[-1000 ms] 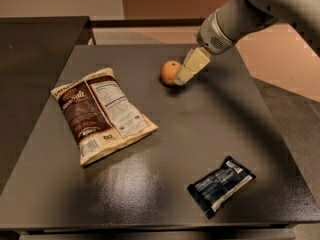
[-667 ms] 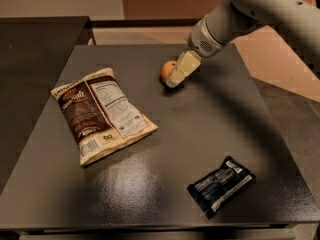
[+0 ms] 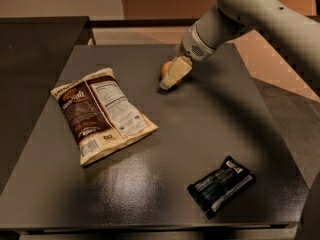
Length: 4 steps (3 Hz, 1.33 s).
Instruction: Pick orange
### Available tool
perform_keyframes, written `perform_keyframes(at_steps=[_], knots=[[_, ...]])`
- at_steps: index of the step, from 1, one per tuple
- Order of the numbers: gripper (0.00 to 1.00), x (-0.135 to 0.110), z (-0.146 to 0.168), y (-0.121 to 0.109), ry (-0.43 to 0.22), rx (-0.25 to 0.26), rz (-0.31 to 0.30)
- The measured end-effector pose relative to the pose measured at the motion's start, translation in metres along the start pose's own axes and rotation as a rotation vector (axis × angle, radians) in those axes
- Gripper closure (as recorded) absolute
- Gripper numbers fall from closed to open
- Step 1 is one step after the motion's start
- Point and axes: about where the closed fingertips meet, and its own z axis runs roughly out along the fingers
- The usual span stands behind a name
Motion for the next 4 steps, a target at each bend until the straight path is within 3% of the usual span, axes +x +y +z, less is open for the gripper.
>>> perform_keyframes(at_steps=[2, 3, 4], knots=[[0.64, 0.007, -0.002, 0.002, 0.007, -0.019, 0.002], [0.88, -0.003, -0.02, 0.005, -0.004, -0.028, 0.004], [1.0, -0.023, -0.049, 0.008, -0.043, -0.036, 0.007]])
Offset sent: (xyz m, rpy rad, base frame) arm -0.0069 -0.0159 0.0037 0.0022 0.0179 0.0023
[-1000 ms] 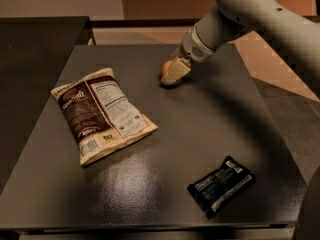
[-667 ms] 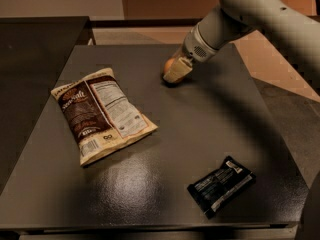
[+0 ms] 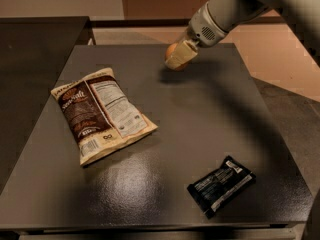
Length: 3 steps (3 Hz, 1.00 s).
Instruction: Pick orange
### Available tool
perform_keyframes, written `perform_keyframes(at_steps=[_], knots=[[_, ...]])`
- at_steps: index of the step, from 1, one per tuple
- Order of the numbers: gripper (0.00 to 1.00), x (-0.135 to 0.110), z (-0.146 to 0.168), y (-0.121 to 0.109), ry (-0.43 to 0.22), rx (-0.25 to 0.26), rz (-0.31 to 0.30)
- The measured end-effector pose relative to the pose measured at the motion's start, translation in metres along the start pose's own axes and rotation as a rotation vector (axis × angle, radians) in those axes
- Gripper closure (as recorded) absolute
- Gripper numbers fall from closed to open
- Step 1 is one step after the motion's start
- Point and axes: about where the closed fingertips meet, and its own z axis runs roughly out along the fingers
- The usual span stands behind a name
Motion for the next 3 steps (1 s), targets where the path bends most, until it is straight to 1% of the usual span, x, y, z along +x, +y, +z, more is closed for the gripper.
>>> perform_keyframes(at_steps=[1, 2, 3], knots=[[1.0, -0.03, -0.033, 0.005, -0.043, 0.018, -0.031], [1.0, -0.06, -0.07, 0.011, -0.101, 0.04, -0.064], [1.0, -0.061, -0.07, 0.012, -0.103, 0.04, -0.064]])
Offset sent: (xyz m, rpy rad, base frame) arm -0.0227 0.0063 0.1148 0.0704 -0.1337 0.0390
